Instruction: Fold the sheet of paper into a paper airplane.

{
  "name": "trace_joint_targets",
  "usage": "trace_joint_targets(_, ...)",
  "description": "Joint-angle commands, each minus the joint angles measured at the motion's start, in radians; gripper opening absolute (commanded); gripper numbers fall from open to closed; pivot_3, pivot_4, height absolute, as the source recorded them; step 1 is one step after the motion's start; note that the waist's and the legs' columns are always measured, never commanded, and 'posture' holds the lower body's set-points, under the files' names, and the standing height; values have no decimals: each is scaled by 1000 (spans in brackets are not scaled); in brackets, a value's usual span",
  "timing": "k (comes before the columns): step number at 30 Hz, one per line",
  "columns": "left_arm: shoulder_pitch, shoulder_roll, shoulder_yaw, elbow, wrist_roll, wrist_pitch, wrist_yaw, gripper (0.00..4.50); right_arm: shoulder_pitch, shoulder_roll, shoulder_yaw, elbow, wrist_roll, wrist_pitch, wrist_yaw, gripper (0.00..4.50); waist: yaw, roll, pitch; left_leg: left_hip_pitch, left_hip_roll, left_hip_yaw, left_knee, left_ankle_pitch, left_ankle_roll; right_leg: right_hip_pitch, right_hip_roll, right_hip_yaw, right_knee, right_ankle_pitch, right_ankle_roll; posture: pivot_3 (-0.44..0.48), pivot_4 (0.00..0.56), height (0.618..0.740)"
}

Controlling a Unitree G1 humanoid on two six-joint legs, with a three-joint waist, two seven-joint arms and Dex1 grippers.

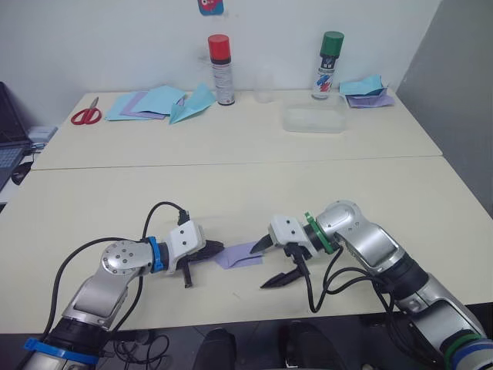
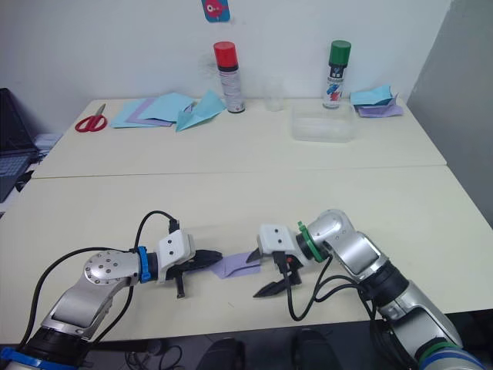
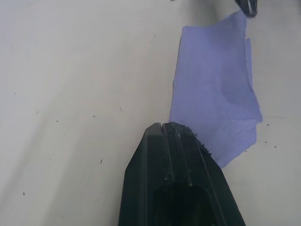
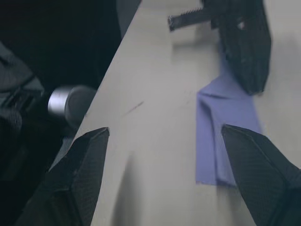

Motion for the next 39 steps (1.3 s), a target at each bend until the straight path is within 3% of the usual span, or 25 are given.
trace_joint_targets(1, 10, 8, -50, 95, 76, 6, -5, 0, -46, 57, -78, 38, 31, 24, -86, 3395, 0, 0, 0, 0, 0, 0, 0, 0, 0, 0, 0, 0, 0, 0, 0, 0, 150, 740)
trace_joint_targets(5, -9, 8, -51, 117, 79, -5, -13, 0, -56, 142, -122, 97, 35, 74, -208, 2003, 1, 1, -1, 1, 0, 0, 0, 0, 0, 2, 0, 0, 0, 1, 0, 0, 150, 740)
trace_joint_targets(10, -16, 8, -58, 128, 83, -12, -24, 0, -19, 185, -55, 160, -39, 12, -275, 193, 2, 1, -1, 1, 0, 1, 0, 0, 0, 2, 0, 1, 0, 1, 0, 0, 150, 740)
trace_joint_targets(11, -17, 8, -61, 129, 84, -12, -26, 0, -11, 186, -38, 175, -60, -6, -284, 33, 2, 1, -2, 1, 0, 1, 0, 0, 0, 2, 0, 1, 0, 1, 0, 0, 150, 740)
trace_joint_targets(20, -26, 4, -70, 129, 85, -4, -30, 0, 40, 165, -6, 238, -163, -30, -374, 33, 0, 3, -3, 3, 0, 0, 0, 0, 0, 3, 0, 1, 0, 1, 1, 0, 150, 740)
trace_joint_targets(33, -21, 9, -77, 131, 82, -5, -39, 0, 152, 3, -78, 51, -90, 83, -321, 33, 1, 7, -10, 3, -1, 2, 0, 0, 0, 4, -1, 2, -2, 0, 0, 0, 150, 740)
trace_joint_targets(39, -23, 11, -70, 138, 82, -11, -46, 0, 136, 72, -160, -21, 31, -12, -305, 33, -1, 8, -9, 3, 0, 1, -1, 0, 0, 3, 0, 1, -2, 0, 0, 0, 150, 740)
